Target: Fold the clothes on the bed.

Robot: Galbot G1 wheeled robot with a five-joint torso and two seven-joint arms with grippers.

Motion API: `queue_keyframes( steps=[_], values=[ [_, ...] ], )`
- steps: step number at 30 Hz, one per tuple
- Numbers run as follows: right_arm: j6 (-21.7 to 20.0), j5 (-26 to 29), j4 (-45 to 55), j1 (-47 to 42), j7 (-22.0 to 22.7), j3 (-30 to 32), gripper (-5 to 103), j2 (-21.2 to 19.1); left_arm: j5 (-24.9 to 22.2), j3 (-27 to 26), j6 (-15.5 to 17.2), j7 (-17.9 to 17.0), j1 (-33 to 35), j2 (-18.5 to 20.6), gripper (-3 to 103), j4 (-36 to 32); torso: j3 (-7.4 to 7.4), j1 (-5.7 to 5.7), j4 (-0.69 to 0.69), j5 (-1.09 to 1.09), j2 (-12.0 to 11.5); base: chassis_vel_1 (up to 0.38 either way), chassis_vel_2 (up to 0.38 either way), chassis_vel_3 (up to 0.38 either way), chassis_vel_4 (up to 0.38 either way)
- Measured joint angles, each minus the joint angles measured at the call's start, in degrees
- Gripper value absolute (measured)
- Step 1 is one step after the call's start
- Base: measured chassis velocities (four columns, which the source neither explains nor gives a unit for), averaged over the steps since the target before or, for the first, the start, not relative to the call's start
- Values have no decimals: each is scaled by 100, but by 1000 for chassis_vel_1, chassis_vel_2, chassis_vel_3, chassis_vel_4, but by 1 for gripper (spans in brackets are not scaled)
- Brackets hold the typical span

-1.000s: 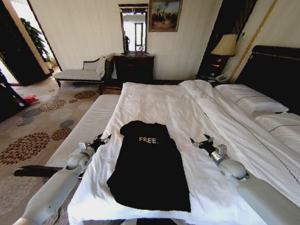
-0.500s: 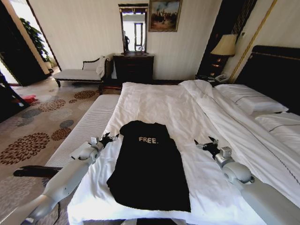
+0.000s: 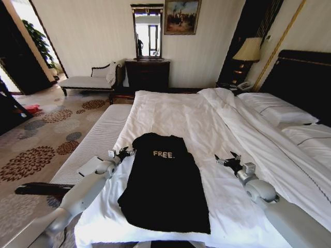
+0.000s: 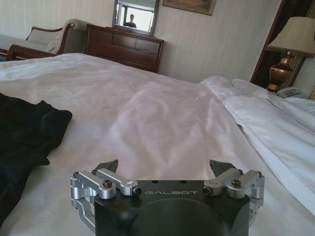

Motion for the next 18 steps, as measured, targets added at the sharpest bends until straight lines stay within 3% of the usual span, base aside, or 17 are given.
queue_keyframes(
  steps=[6,14,16,18],
  values=[
    [22,-3,-29,-110,-16,114,100,24,-4,31,-22,-4,-87,-96,70,132,0,0,0,1,0,0,0,0,0],
    [41,-7,-75,-133,-33,133,100,59,19,51,-152,-6,-146,-196,38,300,0,0,1,0,0,0,0,0,0],
    [41,-5,-72,-130,-32,130,100,60,21,52,-163,-8,-154,-212,38,317,0,0,1,1,0,0,0,0,0],
    [41,-2,-63,-131,-29,127,100,60,17,52,-177,-23,-161,-247,27,336,0,0,1,1,0,0,0,0,0]
  ],
)
